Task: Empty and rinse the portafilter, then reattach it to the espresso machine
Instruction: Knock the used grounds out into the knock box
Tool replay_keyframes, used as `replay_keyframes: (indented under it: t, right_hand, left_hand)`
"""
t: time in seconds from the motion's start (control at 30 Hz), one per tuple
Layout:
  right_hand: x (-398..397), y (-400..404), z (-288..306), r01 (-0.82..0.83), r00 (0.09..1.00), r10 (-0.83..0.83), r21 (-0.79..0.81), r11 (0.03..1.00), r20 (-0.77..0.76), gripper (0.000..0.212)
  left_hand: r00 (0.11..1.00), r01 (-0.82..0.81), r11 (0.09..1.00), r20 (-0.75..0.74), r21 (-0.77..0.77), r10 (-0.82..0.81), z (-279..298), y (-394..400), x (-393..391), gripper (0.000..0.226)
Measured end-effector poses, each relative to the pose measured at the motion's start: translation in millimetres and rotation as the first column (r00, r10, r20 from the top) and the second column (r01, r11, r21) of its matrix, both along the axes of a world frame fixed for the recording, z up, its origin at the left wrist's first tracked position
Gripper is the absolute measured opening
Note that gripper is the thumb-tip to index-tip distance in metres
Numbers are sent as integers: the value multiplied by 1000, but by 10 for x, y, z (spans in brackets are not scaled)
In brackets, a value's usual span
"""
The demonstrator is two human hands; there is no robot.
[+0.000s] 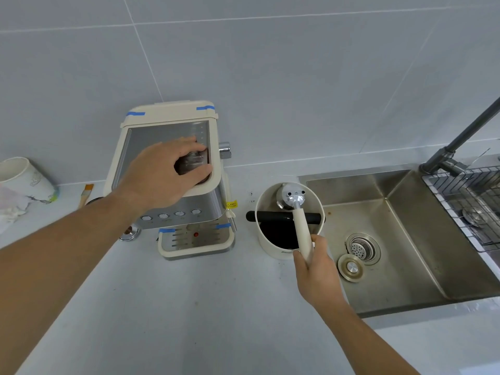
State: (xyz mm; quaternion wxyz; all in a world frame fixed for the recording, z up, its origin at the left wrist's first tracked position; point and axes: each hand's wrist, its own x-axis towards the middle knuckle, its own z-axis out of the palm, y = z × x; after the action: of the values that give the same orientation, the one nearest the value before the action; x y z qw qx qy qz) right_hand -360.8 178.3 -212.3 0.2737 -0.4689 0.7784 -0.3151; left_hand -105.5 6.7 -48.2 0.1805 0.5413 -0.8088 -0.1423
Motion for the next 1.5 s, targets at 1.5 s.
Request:
replay_keyframes:
  t: [1.5]
  right_hand:
    - [188,195,551,84,161,-78,65,994,984,44]
  left_hand:
    - [1000,22,999,-18,-36,-23,1,17,9,49]
